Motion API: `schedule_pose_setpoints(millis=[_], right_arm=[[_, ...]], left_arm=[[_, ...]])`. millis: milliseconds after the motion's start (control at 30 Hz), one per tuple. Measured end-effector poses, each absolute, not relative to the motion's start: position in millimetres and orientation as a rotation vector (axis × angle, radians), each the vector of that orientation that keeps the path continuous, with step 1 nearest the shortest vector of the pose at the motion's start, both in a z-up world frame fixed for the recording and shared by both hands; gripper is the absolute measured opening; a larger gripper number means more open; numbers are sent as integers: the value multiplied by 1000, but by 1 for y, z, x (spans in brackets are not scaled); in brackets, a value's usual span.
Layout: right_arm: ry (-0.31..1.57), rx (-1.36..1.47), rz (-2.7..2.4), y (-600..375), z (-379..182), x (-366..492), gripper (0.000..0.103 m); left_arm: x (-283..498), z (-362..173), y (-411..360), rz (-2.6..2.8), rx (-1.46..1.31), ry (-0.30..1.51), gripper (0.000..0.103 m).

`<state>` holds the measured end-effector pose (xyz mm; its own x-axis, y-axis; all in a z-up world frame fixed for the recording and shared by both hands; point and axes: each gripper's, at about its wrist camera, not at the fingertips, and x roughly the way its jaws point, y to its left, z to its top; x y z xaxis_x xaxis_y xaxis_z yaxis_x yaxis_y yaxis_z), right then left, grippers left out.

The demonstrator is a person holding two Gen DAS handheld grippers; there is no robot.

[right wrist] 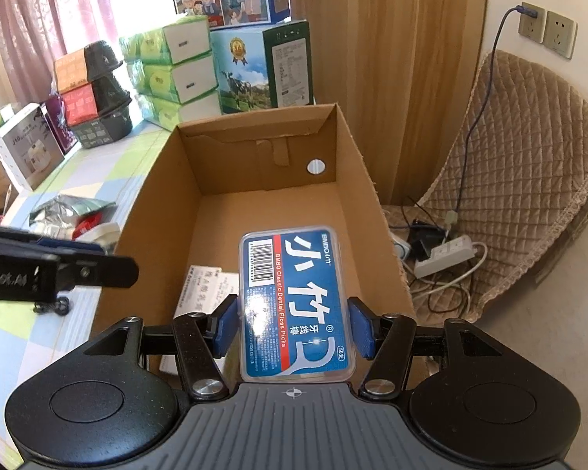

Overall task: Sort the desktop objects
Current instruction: 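Carry both boxes into the cardboard box and open both tools to release, then withdraw both tools from the cardboard box toward the remaining items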

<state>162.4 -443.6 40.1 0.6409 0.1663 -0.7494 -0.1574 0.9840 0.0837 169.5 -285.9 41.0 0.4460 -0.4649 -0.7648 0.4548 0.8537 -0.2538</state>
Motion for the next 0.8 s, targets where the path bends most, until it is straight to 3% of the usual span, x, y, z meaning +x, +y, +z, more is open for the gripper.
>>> schedule_pose_setpoints(millis=[800], right_arm=[[807,77,203,-422,62,74,81]], left_arm=[[100,47,-226,-491,-15,930,78]])
